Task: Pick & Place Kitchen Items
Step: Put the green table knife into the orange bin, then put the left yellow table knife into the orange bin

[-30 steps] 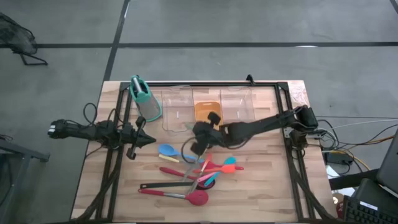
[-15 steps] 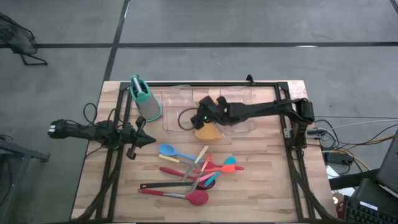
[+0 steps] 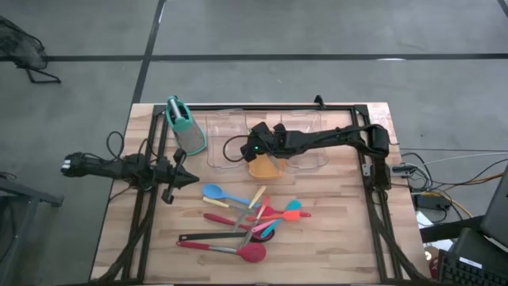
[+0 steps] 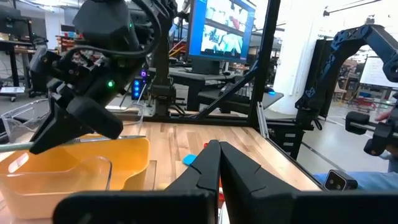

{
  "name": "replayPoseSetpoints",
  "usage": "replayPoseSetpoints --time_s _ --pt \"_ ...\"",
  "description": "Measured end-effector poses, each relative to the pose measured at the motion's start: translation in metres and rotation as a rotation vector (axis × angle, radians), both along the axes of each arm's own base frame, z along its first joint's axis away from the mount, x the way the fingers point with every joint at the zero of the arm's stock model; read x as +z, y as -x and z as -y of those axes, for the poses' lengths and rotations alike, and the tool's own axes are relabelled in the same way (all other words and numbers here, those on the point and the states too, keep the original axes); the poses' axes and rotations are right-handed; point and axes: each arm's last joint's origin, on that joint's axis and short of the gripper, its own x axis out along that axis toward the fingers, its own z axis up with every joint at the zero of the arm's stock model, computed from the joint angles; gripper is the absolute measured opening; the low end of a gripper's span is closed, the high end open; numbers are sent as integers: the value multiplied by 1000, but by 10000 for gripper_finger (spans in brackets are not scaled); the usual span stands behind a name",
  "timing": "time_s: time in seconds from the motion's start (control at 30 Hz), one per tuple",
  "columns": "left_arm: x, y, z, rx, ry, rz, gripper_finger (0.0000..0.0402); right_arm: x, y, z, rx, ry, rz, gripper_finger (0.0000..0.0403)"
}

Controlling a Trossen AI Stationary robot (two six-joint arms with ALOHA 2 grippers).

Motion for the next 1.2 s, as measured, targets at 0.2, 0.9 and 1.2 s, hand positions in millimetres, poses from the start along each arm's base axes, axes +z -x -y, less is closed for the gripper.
replayPoseSetpoints --time_s 0.2,0.9,1.2 --pt "0 0 0 0 0 -3 12 -7 -1 1 -15 -11 -13 86" --pt "-1 0 0 0 -1 -6 12 3 5 -13 112 9 -109 52" --pt "-1 0 0 0 -1 -6 12 28 7 -56 356 123 -150 93"
